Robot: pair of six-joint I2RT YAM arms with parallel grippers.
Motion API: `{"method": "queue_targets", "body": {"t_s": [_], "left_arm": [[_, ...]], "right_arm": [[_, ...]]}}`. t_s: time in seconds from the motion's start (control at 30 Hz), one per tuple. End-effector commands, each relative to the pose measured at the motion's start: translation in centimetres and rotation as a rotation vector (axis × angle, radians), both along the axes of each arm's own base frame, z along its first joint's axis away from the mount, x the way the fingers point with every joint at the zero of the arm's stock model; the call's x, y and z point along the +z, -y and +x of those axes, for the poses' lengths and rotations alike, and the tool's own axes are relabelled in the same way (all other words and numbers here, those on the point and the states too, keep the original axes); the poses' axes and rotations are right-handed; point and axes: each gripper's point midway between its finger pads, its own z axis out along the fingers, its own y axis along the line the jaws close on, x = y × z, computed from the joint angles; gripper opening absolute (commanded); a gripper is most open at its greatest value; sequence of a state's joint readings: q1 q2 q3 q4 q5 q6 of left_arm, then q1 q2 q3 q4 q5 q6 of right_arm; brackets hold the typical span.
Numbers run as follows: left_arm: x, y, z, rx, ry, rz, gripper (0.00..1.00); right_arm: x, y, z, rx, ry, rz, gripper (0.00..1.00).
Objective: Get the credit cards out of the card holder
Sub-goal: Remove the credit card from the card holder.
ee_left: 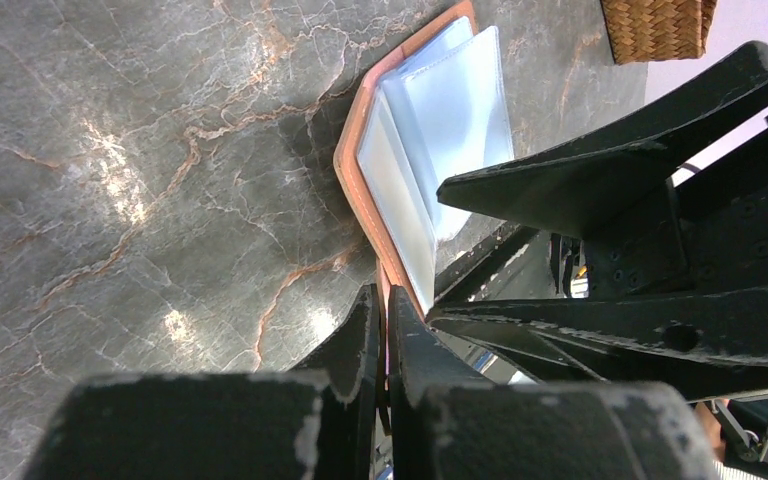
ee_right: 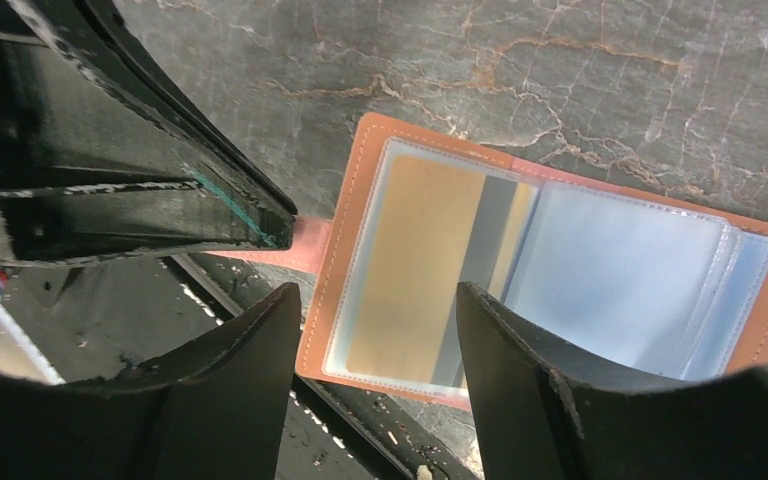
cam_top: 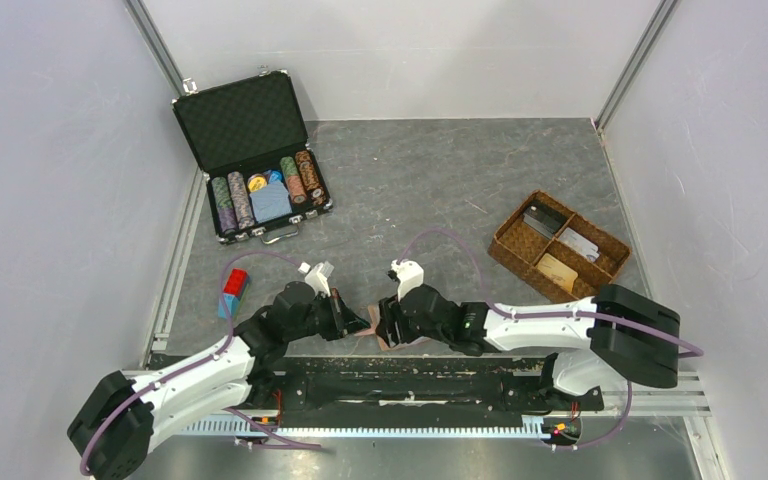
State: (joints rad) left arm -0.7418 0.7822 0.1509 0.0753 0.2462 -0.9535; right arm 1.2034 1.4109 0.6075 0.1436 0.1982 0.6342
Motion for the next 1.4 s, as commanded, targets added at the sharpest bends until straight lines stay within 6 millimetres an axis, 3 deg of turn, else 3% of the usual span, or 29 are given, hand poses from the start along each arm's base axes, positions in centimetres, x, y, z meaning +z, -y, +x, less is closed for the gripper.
{"method": "queue_targets", "body": {"t_s": [0.0, 0.23, 0.47, 0.73, 1.37], "left_arm": [[2.0, 0.7, 0.4, -0.041, 0.066, -0.027, 0.02], [2.0, 0.6, 0.4, -0.037, 0.069, -0.020, 0.02], [1.9, 0.6, 0.4, -0.037, 0.069, -0.018, 0.02], [2.0, 0.6, 0.3, -0.038, 0.069, -0.023, 0.02], [2.3, 0.6, 0.2, -0.037, 0.067, -0.034, 0.02]], "right_arm": [[0.7, -0.5, 0.8, -0.025, 0.060, -0.046, 0.60], [0.4, 0.3, 1.1, -0.053, 0.085, -0.094, 0.48], [1.0, 0.9, 1.5, -0.079, 0.108, -0.101, 0.44], [2.2, -1.2, -0.1, 0.022, 0.086, 0.000, 0.50], [0.0, -1.0, -0.6, 0.016, 0.060, -0.066, 0.54]]}}
